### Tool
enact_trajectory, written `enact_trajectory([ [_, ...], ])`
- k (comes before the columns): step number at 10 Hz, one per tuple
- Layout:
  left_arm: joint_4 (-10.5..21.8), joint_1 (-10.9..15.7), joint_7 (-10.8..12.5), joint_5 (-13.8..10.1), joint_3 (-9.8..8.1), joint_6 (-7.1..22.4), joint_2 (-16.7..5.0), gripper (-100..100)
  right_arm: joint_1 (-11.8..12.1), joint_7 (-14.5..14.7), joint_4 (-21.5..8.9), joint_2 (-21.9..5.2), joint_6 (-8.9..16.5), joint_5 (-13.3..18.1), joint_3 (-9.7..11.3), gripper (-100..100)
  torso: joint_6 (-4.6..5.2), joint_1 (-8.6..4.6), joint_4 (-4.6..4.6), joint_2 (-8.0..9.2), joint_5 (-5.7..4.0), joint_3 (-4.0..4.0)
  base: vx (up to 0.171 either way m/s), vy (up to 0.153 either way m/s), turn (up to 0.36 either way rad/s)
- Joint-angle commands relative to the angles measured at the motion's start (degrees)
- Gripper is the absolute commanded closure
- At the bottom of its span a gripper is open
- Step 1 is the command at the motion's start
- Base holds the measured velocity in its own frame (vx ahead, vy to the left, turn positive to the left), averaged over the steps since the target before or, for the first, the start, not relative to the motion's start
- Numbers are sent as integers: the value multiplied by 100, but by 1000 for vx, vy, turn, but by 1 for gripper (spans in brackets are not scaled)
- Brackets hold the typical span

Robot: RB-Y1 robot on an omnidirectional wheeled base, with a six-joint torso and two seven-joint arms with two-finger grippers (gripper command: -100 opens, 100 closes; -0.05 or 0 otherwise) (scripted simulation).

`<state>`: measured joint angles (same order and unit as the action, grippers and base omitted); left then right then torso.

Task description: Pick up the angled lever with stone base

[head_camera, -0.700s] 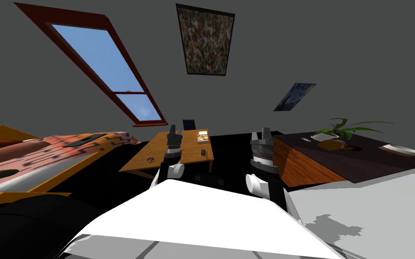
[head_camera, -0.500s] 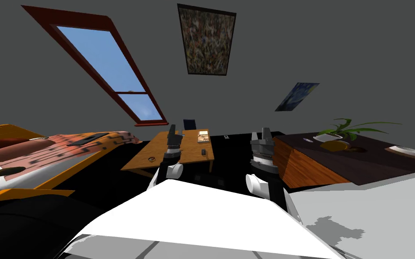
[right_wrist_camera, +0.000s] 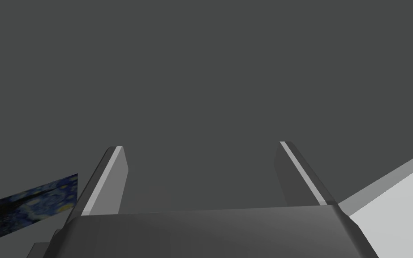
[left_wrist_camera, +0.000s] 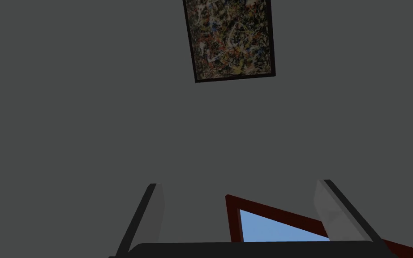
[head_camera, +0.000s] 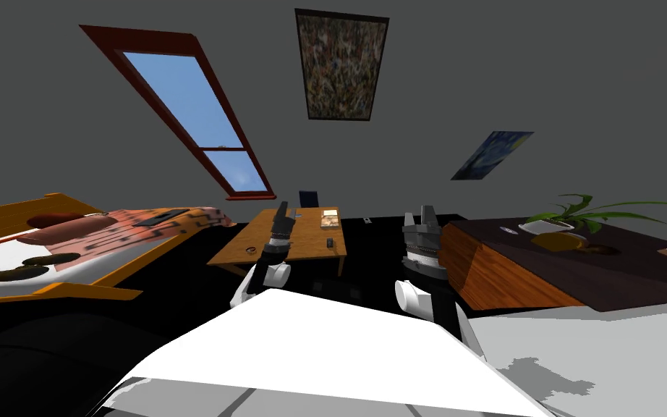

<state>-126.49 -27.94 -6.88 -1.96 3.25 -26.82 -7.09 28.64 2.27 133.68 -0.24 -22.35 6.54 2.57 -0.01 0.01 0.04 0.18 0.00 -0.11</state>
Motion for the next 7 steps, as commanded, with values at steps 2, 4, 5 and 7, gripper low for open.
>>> enact_trajectory([
  [2, 94, 82, 132, 82, -25, 309, -201, -100, 0, 0, 0, 0, 0, 0, 0, 0, 0, -1, 0, 0, 0, 0, -49, -1, 120],
  [4, 200, 162, 225, 164, -34, 597, -294, -100, 0, 0, 0, 0, 0, 0, 0, 0, 1, -3, 0, 1, 0, -1, -56, -12, 105],
  [5, 262, 207, 267, 210, -33, 759, -323, -100, 0, 0, 0, 0, 0, 0, 0, 0, 1, -8, 1, 2, -1, -1, -53, -18, 100],
  [7, 403, 310, 337, 313, -19, 1105, -346, -100, 0, 0, 0, 0, 0, 0, 0, 0, 1, -8, 1, 3, -2, -2, -59, -19, 77],
])
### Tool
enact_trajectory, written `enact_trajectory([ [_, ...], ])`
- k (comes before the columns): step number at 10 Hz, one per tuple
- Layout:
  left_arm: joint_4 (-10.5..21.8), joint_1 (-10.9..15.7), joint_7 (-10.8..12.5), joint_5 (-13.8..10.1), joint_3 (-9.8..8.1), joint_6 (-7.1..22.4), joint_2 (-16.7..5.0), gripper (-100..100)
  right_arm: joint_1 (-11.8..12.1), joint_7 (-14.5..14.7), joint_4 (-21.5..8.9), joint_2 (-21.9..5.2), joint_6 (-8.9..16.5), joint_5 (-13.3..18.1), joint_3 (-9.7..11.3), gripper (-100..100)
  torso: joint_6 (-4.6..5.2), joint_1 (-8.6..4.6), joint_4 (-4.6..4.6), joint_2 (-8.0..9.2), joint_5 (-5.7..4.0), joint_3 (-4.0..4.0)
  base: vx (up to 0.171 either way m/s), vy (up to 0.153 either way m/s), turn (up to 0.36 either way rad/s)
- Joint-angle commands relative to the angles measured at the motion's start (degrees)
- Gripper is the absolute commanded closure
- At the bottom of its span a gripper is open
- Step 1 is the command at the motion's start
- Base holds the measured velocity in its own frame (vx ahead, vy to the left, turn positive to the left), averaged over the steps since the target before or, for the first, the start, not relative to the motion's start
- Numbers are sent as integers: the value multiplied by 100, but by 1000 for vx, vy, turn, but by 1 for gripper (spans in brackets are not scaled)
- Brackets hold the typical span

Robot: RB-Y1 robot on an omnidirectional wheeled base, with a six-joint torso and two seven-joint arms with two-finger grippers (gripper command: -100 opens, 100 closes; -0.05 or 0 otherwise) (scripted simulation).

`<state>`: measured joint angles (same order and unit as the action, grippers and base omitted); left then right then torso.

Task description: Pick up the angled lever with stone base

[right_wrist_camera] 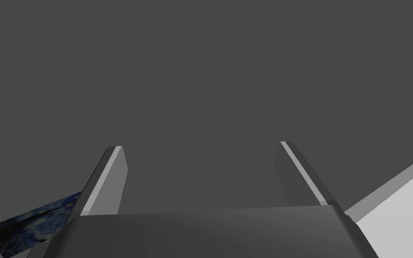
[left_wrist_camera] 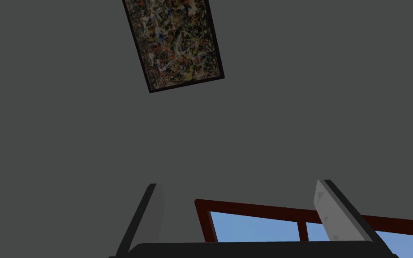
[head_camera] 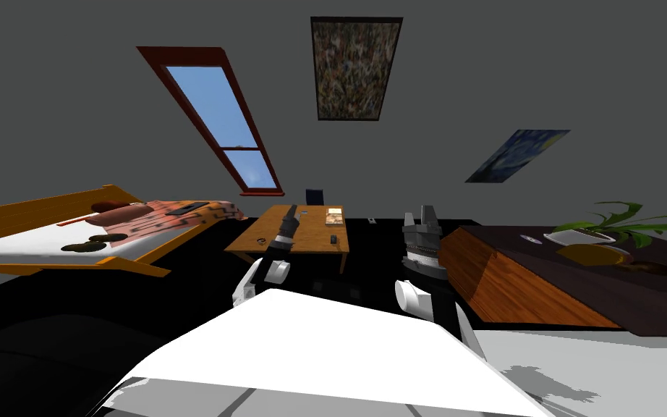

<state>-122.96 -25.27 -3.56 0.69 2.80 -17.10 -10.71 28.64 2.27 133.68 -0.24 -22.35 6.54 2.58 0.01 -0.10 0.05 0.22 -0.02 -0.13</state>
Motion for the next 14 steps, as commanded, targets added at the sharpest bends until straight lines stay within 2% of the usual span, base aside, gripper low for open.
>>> enact_trajectory([
  [1, 50, 43, 5, 48, 27, 181, 16, -100, 0, 0, 0, 0, 0, 0, 0, 0, 0, 0, 0, 0, 0, 0, -40, -25, 32],
  [3, 216, 157, 51, 165, 60, 571, 31, -100, 0, 0, 0, 0, 0, 0, 0, 0, 1, -1, -2, -11, -1, 6, -32, -25, 46],
  [4, 216, 157, 51, 165, 60, 615, 31, -100, 0, 0, 0, 0, 0, 0, 0, 0, 0, -3, -2, -10, -1, 6, -27, -24, 22],
  [6, 407, 281, 69, 293, 110, 1010, 69, -100, 0, 0, 0, 0, 0, 0, 0, 0, 1, 1, -3, -13, 0, 7, -32, -21, 28],
  [7, 407, 281, 69, 293, 110, 1098, 69, -100, 0, 0, 0, 0, 0, 0, 0, 0, 1, -3, -2, -11, -1, 6, -27, -27, 10],
  [11, 735, 480, 35, 505, 211, 1821, 145, -100, 0, 0, 0, 0, 0, 0, 0, 0, 1, -6, -3, -17, -2, 10, -19, -32, -2],
  [14, 854, 547, 7, 580, 251, 2177, 170, -100, 0, 0, 0, 0, 0, 0, 0, 0, 1, -3, -4, -22, -1, 12, -5, -23, -10],
])
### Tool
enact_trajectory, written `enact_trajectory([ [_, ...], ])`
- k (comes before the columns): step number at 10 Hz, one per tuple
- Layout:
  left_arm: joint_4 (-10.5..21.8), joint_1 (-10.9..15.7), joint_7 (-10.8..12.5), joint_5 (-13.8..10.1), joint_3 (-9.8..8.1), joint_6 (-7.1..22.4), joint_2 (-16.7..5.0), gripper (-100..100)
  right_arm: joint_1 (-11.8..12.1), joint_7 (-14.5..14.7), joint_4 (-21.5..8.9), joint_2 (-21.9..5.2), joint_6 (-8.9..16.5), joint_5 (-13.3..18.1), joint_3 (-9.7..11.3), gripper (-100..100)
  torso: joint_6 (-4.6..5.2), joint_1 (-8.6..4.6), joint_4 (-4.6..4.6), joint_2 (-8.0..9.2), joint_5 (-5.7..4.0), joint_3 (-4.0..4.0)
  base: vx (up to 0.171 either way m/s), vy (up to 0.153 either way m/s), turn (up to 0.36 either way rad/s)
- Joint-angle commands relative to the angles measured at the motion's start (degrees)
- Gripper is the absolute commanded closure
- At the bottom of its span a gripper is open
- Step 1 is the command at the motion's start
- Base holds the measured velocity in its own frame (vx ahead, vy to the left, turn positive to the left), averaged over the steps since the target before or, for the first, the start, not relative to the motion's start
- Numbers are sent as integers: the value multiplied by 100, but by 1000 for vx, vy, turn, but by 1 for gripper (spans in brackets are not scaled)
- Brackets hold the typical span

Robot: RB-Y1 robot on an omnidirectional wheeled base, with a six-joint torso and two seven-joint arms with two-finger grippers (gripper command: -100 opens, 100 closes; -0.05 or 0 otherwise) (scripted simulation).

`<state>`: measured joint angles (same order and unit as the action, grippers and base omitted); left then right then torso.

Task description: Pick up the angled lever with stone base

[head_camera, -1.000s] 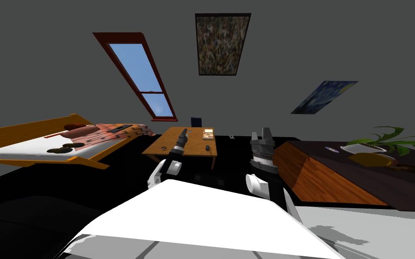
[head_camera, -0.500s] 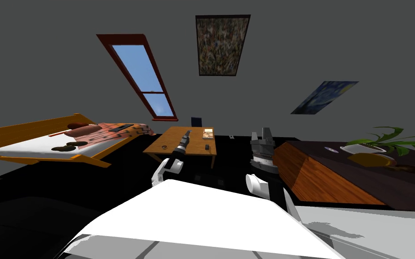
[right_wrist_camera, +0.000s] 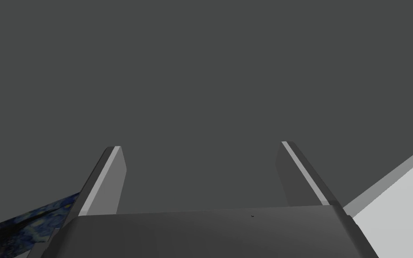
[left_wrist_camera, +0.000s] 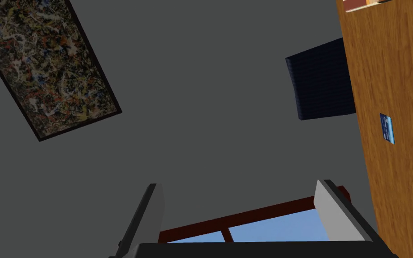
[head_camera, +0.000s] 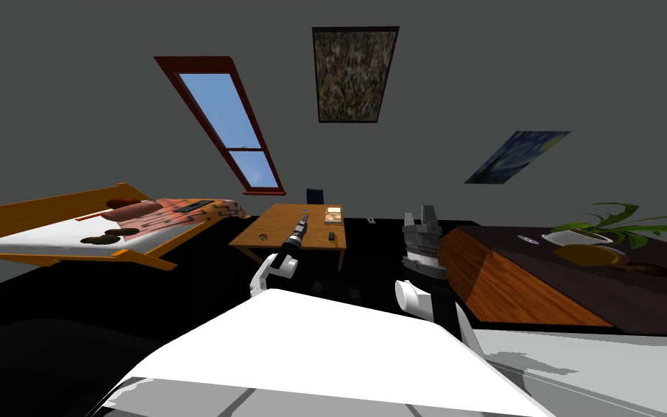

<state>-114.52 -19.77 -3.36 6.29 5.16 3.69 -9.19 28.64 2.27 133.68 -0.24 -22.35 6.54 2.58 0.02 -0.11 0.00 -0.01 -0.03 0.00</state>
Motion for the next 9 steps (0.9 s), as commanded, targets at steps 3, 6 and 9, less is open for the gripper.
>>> enact_trajectory([
  [3, 258, 134, -91, 171, 103, 608, 61, -100, 0, 0, 0, 0, 0, 0, 0, 0, 0, -1, 0, 0, 0, 0, 0, -28, -28],
  [6, 383, 203, -142, 246, 151, 965, 79, -100, 0, 0, 0, 0, 0, 0, 0, 0, 0, -1, -1, -4, 0, 2, 7, -24, -28],
  [9, 637, 337, -262, 395, 256, 1441, 111, -100, 0, 0, 0, 0, 0, 0, 0, 0, -1, -2, -1, -4, -1, 2, 12, -31, -51],
])
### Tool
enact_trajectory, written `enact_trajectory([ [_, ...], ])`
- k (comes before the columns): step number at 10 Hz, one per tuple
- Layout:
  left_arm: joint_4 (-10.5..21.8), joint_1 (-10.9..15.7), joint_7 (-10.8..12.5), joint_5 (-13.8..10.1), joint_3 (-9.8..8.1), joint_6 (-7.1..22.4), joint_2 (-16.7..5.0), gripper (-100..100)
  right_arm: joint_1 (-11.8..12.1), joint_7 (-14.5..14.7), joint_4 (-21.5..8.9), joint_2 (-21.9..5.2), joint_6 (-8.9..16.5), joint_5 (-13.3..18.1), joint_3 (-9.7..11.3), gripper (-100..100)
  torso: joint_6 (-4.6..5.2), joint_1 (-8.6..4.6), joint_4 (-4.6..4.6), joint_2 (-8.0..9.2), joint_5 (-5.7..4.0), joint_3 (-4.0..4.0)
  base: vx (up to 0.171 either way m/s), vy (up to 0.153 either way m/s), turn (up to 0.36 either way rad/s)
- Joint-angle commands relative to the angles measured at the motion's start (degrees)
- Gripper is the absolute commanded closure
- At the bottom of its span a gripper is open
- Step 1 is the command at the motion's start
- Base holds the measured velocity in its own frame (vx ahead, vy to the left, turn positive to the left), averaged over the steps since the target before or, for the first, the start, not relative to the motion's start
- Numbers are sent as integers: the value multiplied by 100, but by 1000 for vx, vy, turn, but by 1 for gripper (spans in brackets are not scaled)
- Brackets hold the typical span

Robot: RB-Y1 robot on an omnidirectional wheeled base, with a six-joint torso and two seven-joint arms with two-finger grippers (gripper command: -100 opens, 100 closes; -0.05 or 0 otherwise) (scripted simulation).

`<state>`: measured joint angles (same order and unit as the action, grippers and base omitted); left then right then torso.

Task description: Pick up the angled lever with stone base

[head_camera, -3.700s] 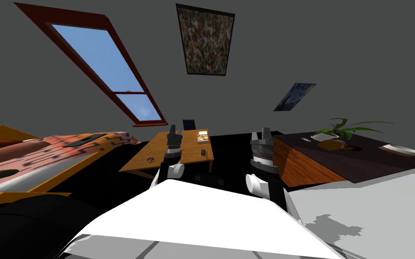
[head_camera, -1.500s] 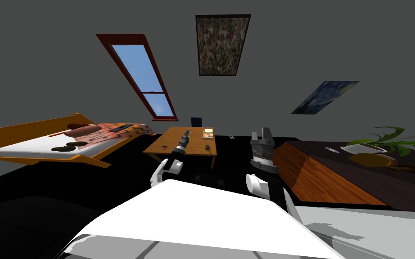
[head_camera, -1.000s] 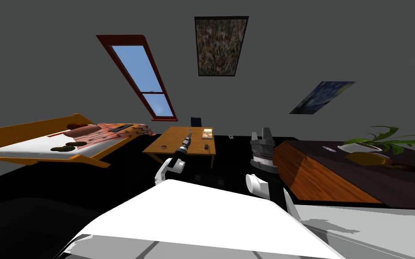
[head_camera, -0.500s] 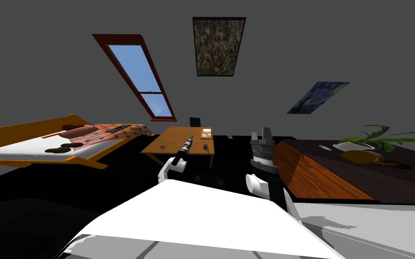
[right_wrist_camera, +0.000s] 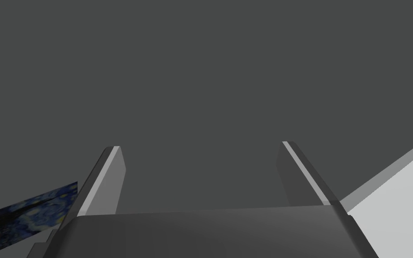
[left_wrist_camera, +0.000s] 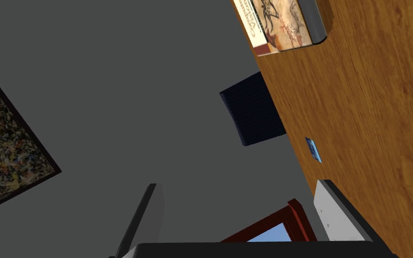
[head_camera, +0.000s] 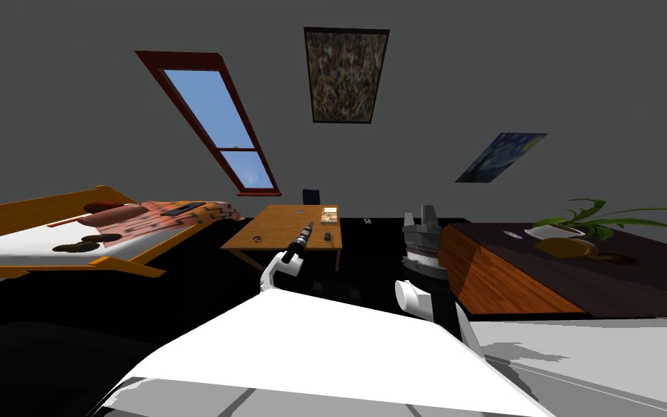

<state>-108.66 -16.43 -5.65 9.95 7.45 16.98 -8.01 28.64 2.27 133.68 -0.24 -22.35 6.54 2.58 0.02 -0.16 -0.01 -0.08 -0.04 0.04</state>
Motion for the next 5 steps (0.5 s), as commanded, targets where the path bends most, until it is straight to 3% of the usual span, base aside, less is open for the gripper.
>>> enact_trajectory([
  [1, 50, 2, -33, 29, 27, 216, -6, -100, 0, 0, 0, 0, 0, 0, 0, 0, 0, 0, 0, 0, 0, 0, 17, -25, -31],
  [5, 302, 129, -175, 172, 137, 784, 27, -100, 0, 0, 0, 0, 0, 0, 0, 0, -1, 3, 0, -1, 0, 1, 19, -26, -53],
])
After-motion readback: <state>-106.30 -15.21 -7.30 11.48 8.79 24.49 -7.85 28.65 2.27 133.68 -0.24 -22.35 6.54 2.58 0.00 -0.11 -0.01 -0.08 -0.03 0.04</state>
